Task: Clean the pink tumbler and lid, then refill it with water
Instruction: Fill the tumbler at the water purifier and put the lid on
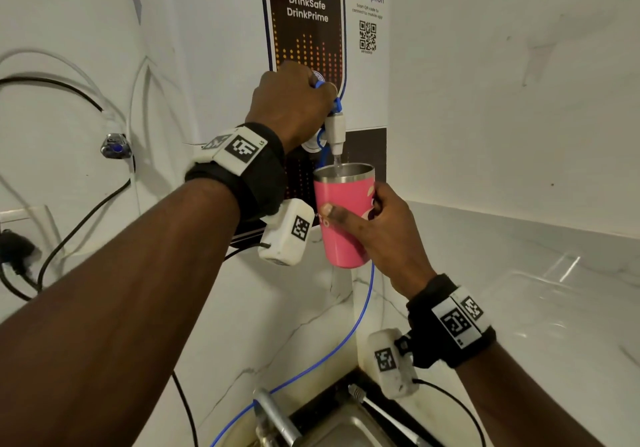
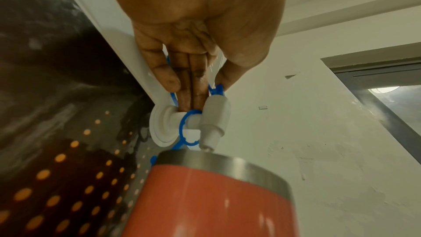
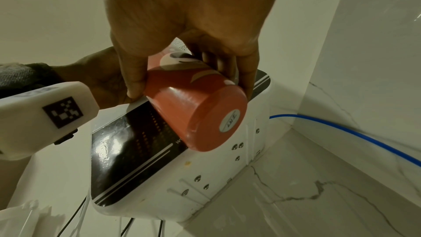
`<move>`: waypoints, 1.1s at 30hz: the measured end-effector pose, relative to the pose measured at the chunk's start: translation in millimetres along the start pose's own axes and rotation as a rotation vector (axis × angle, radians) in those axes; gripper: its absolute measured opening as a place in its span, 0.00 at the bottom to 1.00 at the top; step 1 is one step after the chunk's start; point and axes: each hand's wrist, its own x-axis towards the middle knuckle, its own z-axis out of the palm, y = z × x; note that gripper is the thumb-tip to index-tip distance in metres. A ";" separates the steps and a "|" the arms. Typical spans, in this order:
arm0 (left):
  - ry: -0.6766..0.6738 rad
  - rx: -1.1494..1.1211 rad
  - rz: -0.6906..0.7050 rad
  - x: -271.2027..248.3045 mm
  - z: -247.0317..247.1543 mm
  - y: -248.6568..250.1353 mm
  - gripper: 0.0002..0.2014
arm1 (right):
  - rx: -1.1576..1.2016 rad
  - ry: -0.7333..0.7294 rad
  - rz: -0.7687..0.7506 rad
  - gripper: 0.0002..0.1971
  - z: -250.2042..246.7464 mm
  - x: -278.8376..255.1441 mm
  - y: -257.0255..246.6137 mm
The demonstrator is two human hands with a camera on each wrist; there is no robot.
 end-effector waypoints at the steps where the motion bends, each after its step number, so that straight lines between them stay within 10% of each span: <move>1: -0.001 0.003 0.003 0.1 0.6 -0.2 0.15 | -0.003 -0.001 0.000 0.41 0.4 0.2 -0.2; 33: -0.007 0.073 0.041 4.8 5.5 -7.3 0.21 | -0.039 0.009 0.028 0.41 2.6 0.2 -1.9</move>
